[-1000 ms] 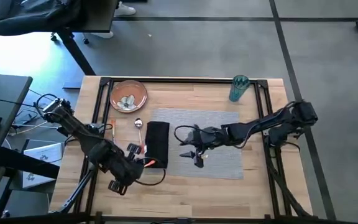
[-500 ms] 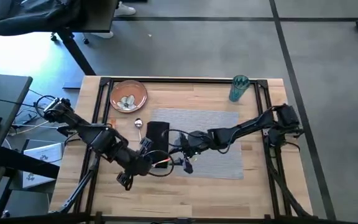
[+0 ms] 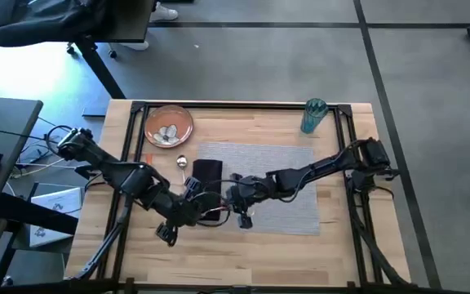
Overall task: Set table place
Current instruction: Put the orange fork on the top of the black table napkin
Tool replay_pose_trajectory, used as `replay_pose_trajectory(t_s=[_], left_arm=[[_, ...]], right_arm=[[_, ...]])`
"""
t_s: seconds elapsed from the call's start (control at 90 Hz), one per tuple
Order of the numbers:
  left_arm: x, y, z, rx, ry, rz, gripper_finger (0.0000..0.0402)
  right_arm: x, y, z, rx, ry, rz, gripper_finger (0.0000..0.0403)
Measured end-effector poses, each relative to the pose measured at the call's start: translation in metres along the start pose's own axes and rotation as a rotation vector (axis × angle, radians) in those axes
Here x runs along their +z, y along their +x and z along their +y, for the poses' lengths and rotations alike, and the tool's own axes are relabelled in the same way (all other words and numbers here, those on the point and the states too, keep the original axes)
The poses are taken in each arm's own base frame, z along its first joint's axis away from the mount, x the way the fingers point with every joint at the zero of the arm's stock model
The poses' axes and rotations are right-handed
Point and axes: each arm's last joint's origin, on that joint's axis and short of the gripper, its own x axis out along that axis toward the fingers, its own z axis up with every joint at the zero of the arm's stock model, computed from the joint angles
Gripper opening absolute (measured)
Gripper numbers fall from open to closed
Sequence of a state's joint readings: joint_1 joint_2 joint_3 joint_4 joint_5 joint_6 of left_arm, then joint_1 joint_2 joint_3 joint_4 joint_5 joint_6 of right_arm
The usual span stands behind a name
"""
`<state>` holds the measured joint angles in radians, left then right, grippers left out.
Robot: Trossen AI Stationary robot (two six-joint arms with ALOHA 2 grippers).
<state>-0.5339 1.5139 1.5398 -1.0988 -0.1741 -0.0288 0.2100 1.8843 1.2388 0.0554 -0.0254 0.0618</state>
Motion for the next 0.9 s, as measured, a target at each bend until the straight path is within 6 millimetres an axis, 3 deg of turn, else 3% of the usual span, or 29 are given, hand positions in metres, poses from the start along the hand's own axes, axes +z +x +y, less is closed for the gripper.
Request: replay_pose_trajectory(t_s=[0.211,0.356,0.589,0.9], left_arm=[[-0.006,0.001,0.006,0.047,-0.136,0.061,0.0017],[-0.019,-0.001,0.014,0.069,-0.198,0.186,0.0067],[-0.034,-0.019,0.016,0.054,-0.287,0.247,0.0140],[-0.044,-0.054,0.010,0.215,-0.307,0.076,0.0154]], right_arm=[[-0.003,0.000,0.000,0.001,0.023,0.029,0.0002],[-0.005,-0.003,-0.001,-0.002,0.042,0.063,0.0001],[0.004,-0.020,-0.004,-0.015,0.068,0.076,0.0001],[0.024,-0.044,-0.008,0.102,0.099,-0.014,0.0001]])
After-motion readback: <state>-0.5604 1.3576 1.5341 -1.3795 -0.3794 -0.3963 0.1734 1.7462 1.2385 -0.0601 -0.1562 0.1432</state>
